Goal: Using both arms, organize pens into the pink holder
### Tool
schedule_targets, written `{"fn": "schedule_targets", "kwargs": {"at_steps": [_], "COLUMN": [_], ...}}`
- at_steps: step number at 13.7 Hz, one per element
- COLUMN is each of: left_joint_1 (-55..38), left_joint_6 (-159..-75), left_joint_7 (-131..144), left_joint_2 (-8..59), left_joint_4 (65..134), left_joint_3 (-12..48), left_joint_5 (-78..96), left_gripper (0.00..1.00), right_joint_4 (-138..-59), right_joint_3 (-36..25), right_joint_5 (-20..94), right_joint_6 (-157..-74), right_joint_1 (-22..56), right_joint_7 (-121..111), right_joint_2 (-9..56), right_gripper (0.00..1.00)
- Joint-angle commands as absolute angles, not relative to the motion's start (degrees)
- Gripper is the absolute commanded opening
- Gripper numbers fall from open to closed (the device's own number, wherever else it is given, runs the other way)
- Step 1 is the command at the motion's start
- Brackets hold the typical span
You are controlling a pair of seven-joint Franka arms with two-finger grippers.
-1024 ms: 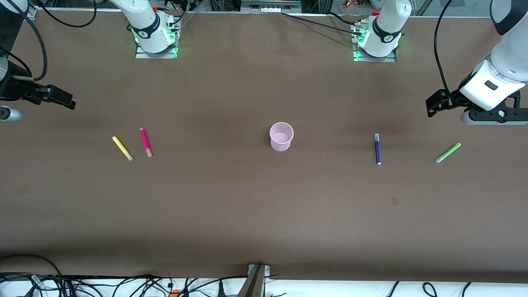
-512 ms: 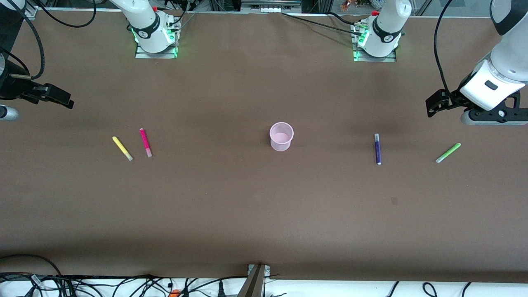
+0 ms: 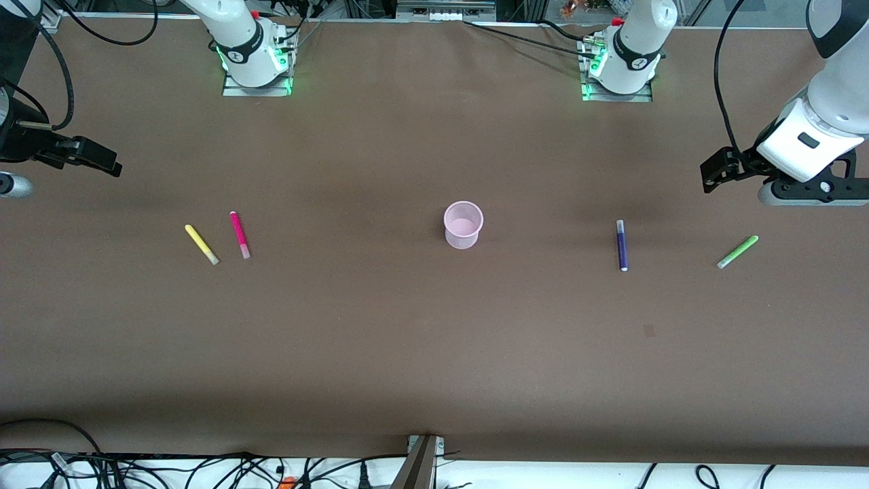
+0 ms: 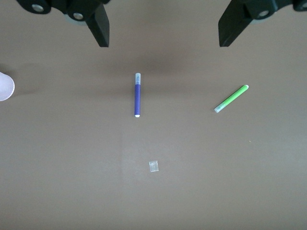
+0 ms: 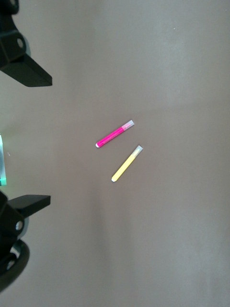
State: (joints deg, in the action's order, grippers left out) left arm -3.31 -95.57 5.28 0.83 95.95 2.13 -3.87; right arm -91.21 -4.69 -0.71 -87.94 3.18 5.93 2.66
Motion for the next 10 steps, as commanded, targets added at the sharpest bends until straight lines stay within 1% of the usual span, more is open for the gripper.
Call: {"fn": "schedule_targets", "kwargs": {"at_steps": [1,10], "left_joint_1": [-3.3,-3.3], "left_joint_6": [-94.8,-94.8], "left_joint_7": [4.0,4.0], "left_joint_2": [0.7,0.6], "left_joint_4": [95.4,95.4], "left_joint_3": [1.8,1.8], "left_joint_5": [-1.9,-2.0], "left_gripper": [1.0,1.0], "right_joint_4": [-89.6,-89.8], "right_joint_3": [-4.0,-4.4], "right_joint_5": [-1.6,-1.7], "right_joint_6": [-86.3,-86.3], "right_joint_1": [2.5,2.3], "right_joint_7": [6.6,6.8], "right_joint_2": [3.3,3.3], "right_gripper": [1.0,1.0]}}
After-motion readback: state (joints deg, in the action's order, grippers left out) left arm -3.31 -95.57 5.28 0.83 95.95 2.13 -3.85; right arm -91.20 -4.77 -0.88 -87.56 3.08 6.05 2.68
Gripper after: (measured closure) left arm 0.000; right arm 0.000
